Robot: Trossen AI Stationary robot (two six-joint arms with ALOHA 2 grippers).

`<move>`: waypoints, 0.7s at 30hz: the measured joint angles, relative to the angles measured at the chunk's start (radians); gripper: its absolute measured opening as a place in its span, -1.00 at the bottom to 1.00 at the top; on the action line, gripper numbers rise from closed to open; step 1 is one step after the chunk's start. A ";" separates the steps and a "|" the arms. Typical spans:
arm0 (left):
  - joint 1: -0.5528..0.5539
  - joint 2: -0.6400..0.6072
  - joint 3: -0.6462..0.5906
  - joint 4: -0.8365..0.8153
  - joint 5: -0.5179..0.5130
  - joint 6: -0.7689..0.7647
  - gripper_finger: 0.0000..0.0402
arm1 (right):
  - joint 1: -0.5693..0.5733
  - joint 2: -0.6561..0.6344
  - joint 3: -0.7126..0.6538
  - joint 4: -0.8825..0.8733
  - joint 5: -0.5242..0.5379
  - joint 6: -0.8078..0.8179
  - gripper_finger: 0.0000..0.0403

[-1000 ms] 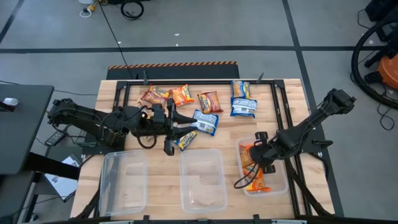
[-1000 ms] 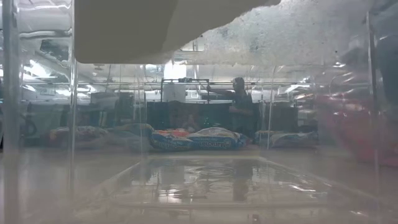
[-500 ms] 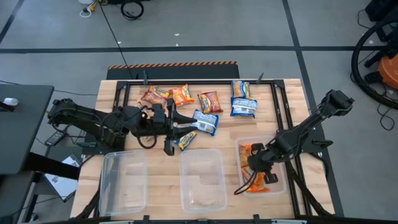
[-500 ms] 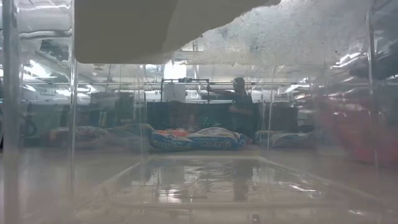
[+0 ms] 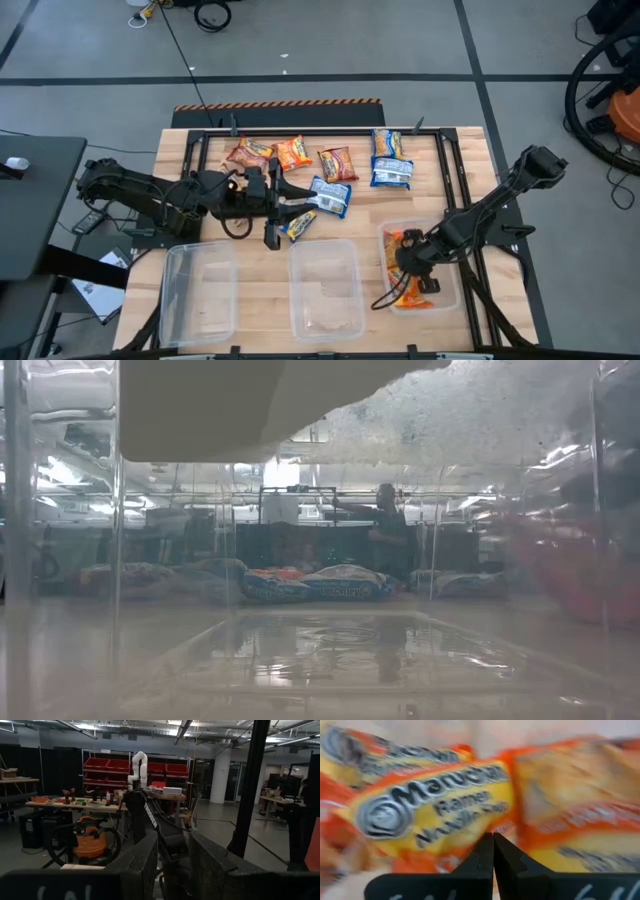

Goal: Sort Maruchan noodles
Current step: Adjust the orange noodle pack on the right transparent bin

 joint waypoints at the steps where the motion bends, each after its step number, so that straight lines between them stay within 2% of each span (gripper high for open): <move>1: 0.000 0.000 0.000 0.002 0.000 0.000 -0.42 | 0.003 0.004 -0.006 0.033 -0.040 0.000 -0.97; 5: 0.000 0.000 0.000 0.010 0.000 0.000 -0.42 | 0.008 0.006 -0.014 0.171 -0.165 -0.003 -0.97; 13: 0.000 0.000 0.000 0.011 0.000 0.000 -0.42 | 0.009 -0.040 0.013 0.034 -0.080 -0.003 -0.97; 16: 0.000 0.000 0.000 0.012 0.000 0.000 -0.42 | 0.027 -0.068 0.083 -0.063 0.059 -0.066 -0.98; 21: 0.000 0.000 0.000 0.013 0.000 0.000 -0.42 | 0.070 -0.077 0.125 -0.153 0.423 -0.100 -0.90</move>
